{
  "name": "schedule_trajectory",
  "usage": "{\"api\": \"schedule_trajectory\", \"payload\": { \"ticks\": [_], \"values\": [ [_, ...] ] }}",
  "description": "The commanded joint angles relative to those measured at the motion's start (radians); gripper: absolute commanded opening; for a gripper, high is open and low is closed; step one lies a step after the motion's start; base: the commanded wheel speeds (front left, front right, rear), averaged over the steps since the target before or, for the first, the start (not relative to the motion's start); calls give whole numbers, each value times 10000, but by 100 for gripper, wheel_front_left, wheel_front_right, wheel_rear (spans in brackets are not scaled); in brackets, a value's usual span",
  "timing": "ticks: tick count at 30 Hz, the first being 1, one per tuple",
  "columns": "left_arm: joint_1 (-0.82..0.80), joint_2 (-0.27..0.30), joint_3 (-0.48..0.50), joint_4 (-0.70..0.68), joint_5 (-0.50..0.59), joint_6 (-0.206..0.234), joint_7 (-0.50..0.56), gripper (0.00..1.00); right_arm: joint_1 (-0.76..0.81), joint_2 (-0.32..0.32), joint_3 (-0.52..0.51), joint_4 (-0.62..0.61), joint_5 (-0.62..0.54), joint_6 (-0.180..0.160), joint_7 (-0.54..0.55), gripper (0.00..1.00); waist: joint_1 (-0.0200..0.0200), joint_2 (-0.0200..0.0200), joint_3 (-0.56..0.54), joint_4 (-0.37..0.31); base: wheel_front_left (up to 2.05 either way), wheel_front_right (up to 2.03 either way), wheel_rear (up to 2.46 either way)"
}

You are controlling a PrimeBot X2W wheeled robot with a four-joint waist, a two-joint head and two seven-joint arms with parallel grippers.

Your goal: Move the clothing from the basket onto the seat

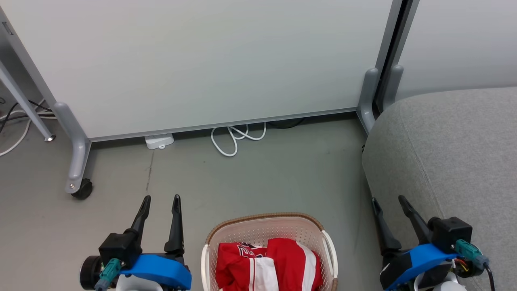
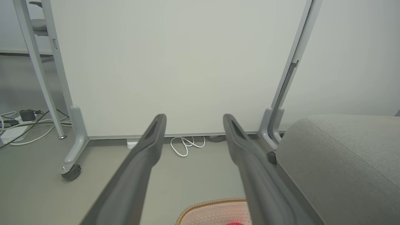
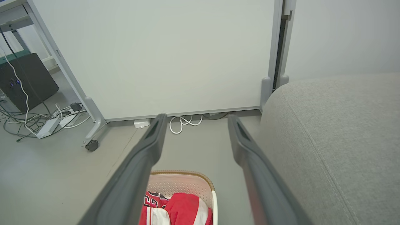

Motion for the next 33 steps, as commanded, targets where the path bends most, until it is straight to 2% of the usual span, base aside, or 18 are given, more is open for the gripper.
{"api": "schedule_trajectory", "payload": {
  "ticks": [1, 7, 14, 22, 33],
  "values": [
    [-22, 24, -13, 42, 20, 1, -51, 100, 1, -54, 22, -68, 27, 4, -7, 100, 0, -1, 69, -32, 0, 0, 0],
    [-408, 21, -136, 428, 152, 15, -51, 100, -354, -52, 121, -409, 3, 4, 9, 100, 0, -1, 930, -211, 0, 0, 0],
    [-1428, 398, -664, 1495, 515, -108, -51, 100, -1056, -51, 245, -732, 82, 4, -88, 100, 0, -1, 2607, -614, 0, 0, 0],
    [-2717, 877, -1619, 2975, 785, -177, 36, 100, -1884, -46, 671, -763, 226, 4, -350, 100, 0, -1, 4193, -1264, 0, 0, 0],
    [-4627, 1706, -3805, 4700, 63, -168, 665, 100, -3073, -42, 1600, -520, 808, 4, -901, 100, 0, -1, 6193, -2360, 0, 0, 0]
  ]
}}
